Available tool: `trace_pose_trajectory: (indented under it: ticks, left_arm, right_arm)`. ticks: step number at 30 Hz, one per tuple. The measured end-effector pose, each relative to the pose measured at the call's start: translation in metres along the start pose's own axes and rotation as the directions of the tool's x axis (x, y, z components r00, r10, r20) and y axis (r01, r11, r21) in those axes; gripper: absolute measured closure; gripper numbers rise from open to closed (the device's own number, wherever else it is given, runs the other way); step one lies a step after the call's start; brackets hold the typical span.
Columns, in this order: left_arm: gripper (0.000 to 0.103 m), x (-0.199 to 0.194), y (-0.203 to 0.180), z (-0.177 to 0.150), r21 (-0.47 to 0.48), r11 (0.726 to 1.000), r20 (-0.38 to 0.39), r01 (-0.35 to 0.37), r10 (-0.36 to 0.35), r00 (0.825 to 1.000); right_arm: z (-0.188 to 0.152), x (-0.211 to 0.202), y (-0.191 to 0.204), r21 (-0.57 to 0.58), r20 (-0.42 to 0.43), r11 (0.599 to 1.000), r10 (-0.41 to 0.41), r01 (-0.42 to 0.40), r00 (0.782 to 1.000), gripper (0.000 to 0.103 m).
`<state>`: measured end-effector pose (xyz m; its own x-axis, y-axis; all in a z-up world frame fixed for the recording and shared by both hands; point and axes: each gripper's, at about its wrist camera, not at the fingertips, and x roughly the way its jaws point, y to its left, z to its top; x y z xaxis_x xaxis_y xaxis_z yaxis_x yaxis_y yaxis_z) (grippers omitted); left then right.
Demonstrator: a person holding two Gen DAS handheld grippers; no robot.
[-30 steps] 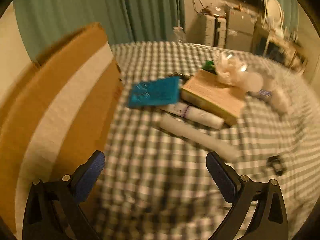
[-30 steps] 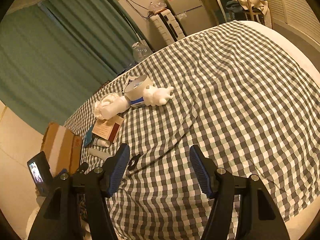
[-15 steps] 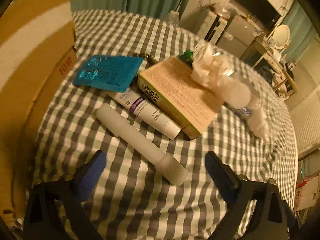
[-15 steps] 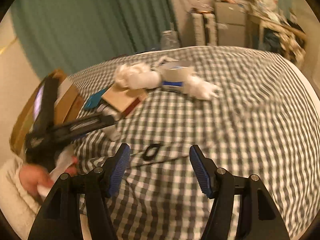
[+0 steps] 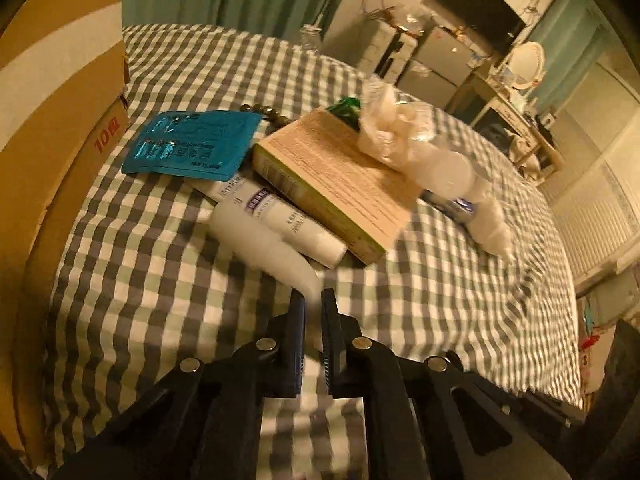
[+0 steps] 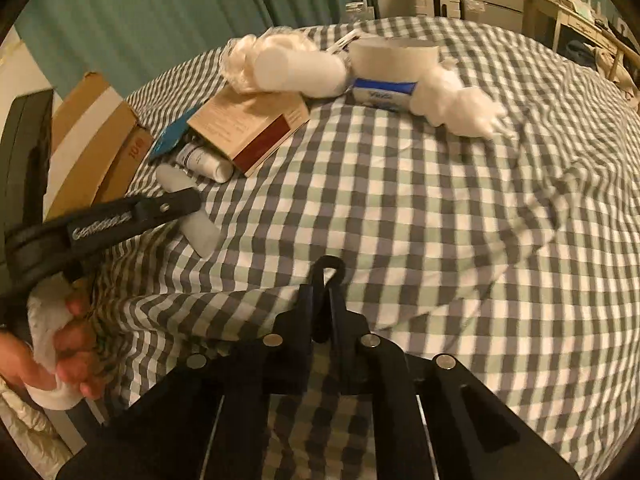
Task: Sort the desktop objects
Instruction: 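Grasp the white tube with the left gripper and lift it, then carry the white tube into the cardboard box and open the left gripper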
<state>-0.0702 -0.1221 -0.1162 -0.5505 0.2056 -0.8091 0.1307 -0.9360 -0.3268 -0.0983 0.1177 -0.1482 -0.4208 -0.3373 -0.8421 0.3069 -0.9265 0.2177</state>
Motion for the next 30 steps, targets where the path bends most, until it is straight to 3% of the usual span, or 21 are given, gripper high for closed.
trace_pose_trajectory:
  ticks: [7, 9, 12, 19, 30]
  left_arm:
    - [0.096, -0.042, -0.016, -0.011, 0.06, 0.997, 0.099, 0.045, -0.051, 0.994]
    - [0.096, -0.061, -0.019, -0.015, 0.075, 0.992, 0.131, 0.099, -0.108, 0.985]
    - [0.096, -0.079, -0.032, -0.016, 0.137, 0.986, 0.157, 0.093, -0.114, 0.981]
    - [0.096, -0.103, -0.057, -0.027, 0.228, 0.972, 0.176, 0.054, -0.096, 0.98]
    - [0.096, -0.141, -0.074, -0.031, 0.276, 0.957, 0.2, 0.091, -0.15, 0.968]
  right_arm:
    - [-0.007, -0.034, -0.006, 0.034, 0.074, 0.999, -0.007, 0.005, 0.997, 0.096]
    - [-0.009, -0.047, -0.007, 0.041, 0.108, 0.999, -0.003, -0.001, 0.994, 0.096]
    - [-0.007, -0.057, -0.003, 0.047, 0.147, 0.999, 0.006, -0.013, 0.989, 0.096]
    - [-0.012, -0.091, 0.004, 0.046, 0.215, 0.999, 0.014, -0.024, 0.977, 0.096]
    - [-0.021, -0.149, 0.033, 0.011, 0.313, 1.0, 0.017, -0.022, 0.95, 0.097]
